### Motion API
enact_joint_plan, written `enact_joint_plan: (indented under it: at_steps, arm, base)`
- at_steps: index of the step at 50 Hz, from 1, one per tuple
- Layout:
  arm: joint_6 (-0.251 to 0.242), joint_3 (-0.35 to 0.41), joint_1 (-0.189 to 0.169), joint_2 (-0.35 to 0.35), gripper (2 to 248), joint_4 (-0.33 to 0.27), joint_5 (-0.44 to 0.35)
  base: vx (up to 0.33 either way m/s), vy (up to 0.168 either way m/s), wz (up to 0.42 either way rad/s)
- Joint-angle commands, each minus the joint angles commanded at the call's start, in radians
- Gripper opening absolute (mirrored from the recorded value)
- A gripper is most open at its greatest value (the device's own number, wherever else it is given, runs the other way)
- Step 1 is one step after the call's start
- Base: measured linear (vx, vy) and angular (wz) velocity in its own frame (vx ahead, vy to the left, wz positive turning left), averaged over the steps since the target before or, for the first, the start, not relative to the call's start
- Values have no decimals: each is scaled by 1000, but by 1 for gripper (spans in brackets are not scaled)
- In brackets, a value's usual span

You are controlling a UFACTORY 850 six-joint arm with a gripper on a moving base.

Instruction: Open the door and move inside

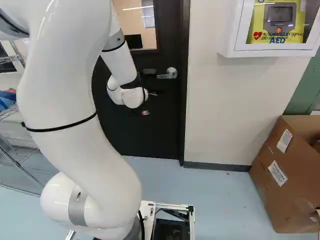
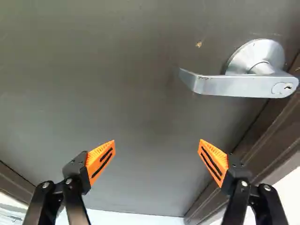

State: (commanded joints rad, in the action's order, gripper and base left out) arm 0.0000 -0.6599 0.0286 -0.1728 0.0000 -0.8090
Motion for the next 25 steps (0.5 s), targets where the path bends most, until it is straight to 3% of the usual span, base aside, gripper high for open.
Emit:
enact_joint_plan:
  at_steps: [25]
  arm:
    - [0,28,-14,80,247,0,0]
  base:
    - [0,0,0]
